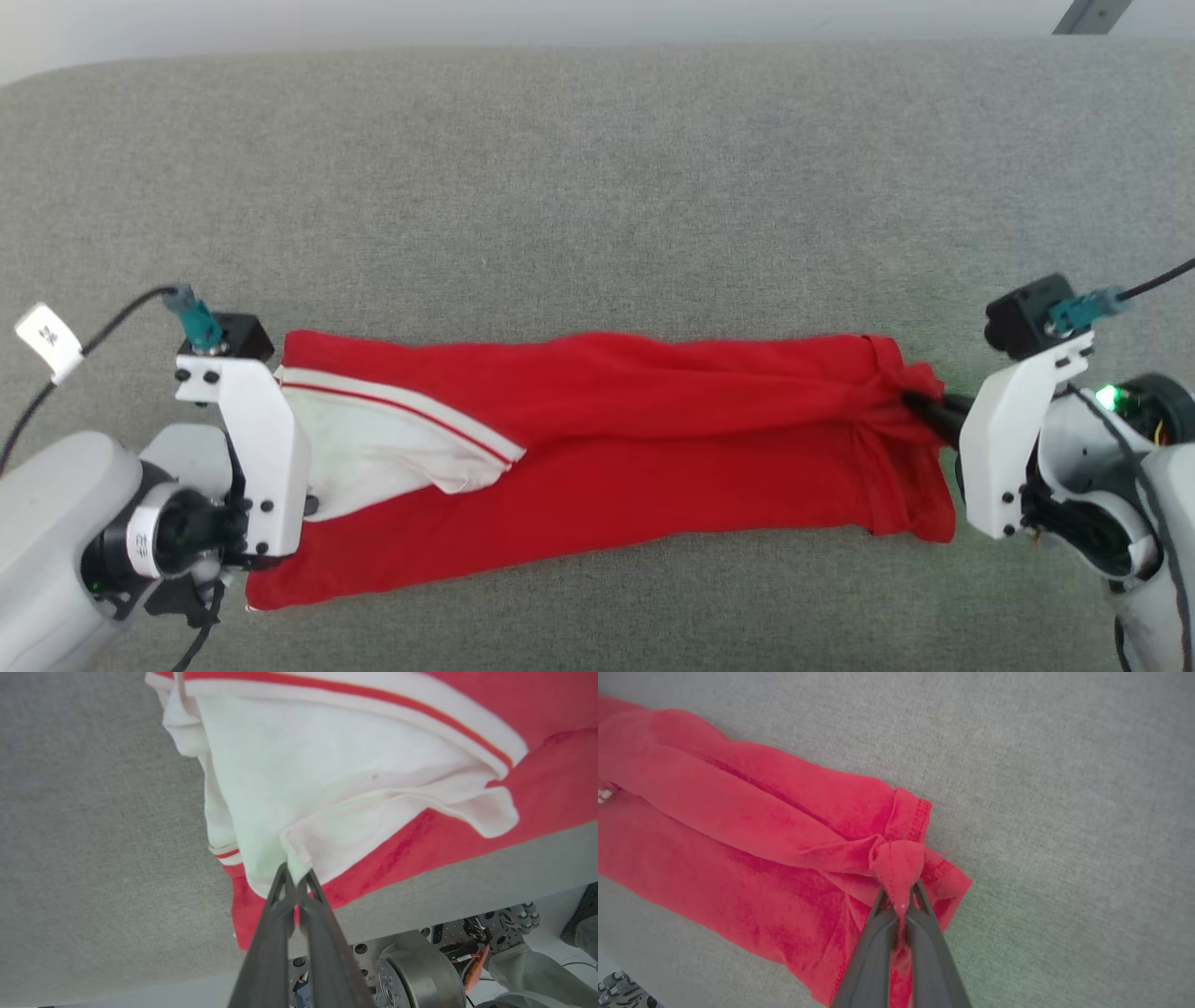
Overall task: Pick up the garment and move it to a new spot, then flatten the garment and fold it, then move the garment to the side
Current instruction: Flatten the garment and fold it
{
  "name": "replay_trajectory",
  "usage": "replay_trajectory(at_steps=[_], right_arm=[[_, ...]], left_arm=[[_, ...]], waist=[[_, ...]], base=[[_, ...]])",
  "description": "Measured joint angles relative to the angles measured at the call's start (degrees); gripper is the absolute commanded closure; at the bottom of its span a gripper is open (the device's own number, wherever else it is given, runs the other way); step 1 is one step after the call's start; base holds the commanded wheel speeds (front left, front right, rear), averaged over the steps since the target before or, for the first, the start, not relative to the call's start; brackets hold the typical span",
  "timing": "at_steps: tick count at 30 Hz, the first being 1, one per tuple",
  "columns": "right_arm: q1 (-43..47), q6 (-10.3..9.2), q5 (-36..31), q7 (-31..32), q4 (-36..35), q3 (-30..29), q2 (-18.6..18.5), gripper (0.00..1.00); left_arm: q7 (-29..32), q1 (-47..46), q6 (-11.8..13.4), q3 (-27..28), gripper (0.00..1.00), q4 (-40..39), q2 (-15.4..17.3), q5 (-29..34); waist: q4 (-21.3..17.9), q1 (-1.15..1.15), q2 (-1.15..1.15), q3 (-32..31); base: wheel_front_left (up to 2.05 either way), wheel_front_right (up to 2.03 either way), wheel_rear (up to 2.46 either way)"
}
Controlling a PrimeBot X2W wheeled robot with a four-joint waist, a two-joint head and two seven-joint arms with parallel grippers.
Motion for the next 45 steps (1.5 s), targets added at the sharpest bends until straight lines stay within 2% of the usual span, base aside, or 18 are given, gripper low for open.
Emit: replay_trajectory(at_steps=[1,2,9,14,19,23,29,36,42,45], right_arm=[[0.2,0.00,-0.4,0.0,0.7,0.0,0.3,0.00],[0.6,0.00,-0.7,0.0,1.3,-0.1,0.5,0.00],[3.7,-0.05,0.7,-0.5,-0.4,-2.2,2.0,0.00],[7.4,-0.05,2.3,0.3,-3.9,-6.3,2.3,0.00],[10.8,-0.05,2.1,1.4,-6.7,-11.4,2.8,0.00],[12.3,-0.05,0.7,1.8,-6.9,-15.2,3.0,0.00],[13.1,-0.05,-0.8,3.1,-3.6,-18.1,3.3,0.00],[13.1,-0.05,-1.8,3.8,3.6,-19.5,4.1,0.00],[12.0,-0.05,-1.2,3.4,11.0,-18.8,4.6,0.00],[10.8,-0.07,-0.7,3.2,14.1,-17.9,4.4,0.00]], left_arm=[[-0.8,0.6,-0.5,-0.2,0.56,1.0,-0.3,0.0],[-2.0,1.0,-1.4,-0.2,0.00,2.0,-0.7,0.3],[-13.1,2.8,-5.5,2.7,0.00,5.4,-2.2,1.4],[-25.1,5.8,-9.1,4.9,0.00,4.4,-2.7,4.0],[-38.5,10.2,-11.3,7.4,0.00,3.3,-2.9,6.0],[-50.0,13.8,-11.5,9.4,0.00,2.0,-2.8,9.4],[-62.8,19.9,-9.5,11.0,0.00,0.3,-2.9,13.6],[-66.3,26.1,-6.8,14.3,0.00,-2.1,-5.9,17.5],[-66.5,30.7,-7.0,20.8,0.00,-3.8,-10.6,23.8],[-66.5,33.6,-8.4,24.3,0.00,-4.5,-13.4,26.9]], waist=[[-0.1,0.00,0.00,-0.1],[-0.1,0.00,0.00,-0.4],[0.3,0.00,0.00,-2.6],[1.5,0.00,0.00,-4.4],[3.2,0.00,0.00,-5.9],[4.9,0.00,0.00,-6.7],[7.7,0.00,0.00,-7.5],[11.3,0.00,0.00,-7.5],[14.2,0.00,0.00,-7.1],[15.4,0.00,0.00,-6.9]], base=[[0.00,0.00,0.00],[0.00,0.00,0.00],[0.00,0.00,0.00],[0.00,0.00,0.00],[0.00,0.00,0.00],[0.00,0.00,0.00],[0.00,0.00,0.00],[0.00,0.00,0.00],[0.00,0.00,0.00],[0.00,0.00,0.00]])
